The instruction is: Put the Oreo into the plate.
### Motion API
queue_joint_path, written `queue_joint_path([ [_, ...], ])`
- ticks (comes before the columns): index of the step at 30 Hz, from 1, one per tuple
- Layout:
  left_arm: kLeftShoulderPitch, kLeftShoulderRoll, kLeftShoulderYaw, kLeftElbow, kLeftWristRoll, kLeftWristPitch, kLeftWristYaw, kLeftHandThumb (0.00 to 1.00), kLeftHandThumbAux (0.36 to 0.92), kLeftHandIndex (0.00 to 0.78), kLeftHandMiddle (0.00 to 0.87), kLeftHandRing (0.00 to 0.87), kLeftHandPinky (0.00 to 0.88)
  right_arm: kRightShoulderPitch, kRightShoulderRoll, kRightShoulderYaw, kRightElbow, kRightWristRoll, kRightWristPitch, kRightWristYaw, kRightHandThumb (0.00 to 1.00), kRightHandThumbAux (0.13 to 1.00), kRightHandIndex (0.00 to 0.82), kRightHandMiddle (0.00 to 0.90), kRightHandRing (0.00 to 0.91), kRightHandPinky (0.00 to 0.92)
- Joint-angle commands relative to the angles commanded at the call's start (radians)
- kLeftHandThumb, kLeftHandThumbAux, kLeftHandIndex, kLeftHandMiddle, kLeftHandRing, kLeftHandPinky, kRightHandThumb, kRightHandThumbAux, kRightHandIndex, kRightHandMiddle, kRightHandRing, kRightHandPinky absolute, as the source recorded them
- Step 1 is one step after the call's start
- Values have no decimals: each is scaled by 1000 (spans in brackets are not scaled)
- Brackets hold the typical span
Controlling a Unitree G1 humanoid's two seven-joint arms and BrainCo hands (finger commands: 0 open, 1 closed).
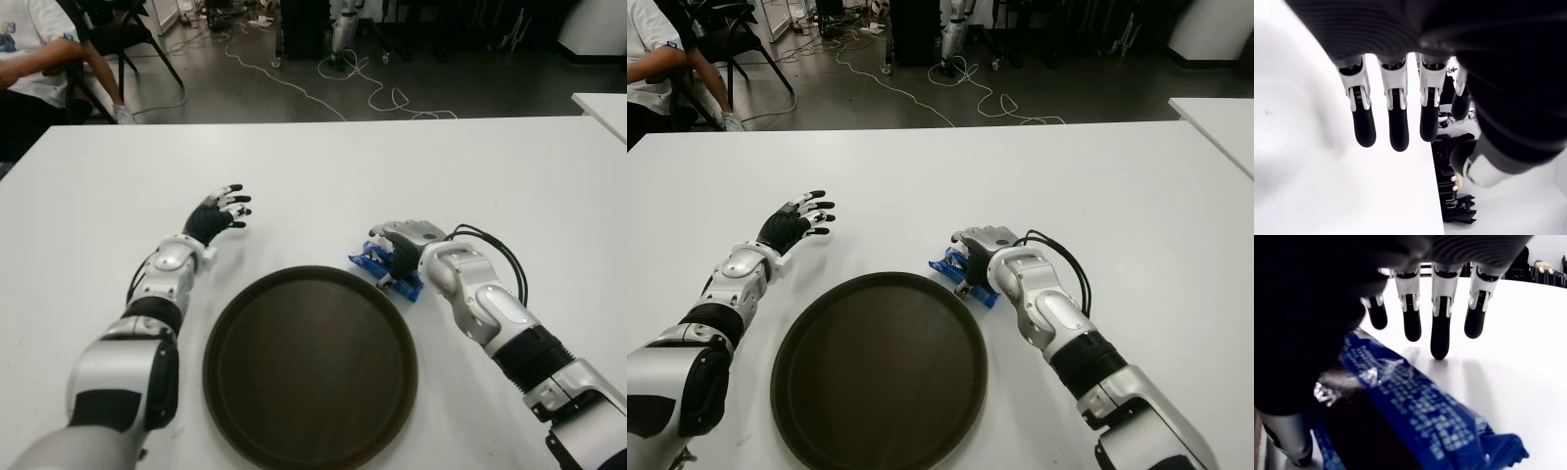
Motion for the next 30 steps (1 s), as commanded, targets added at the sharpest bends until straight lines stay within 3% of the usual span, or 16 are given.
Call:
queue_joint_path([
  [30,-1,4,-6,-3,-2,10,1,0,656,141,223,235,256,-3,-16,-3,-17,-5,-5,23,0,686,135,183,202,202],
])
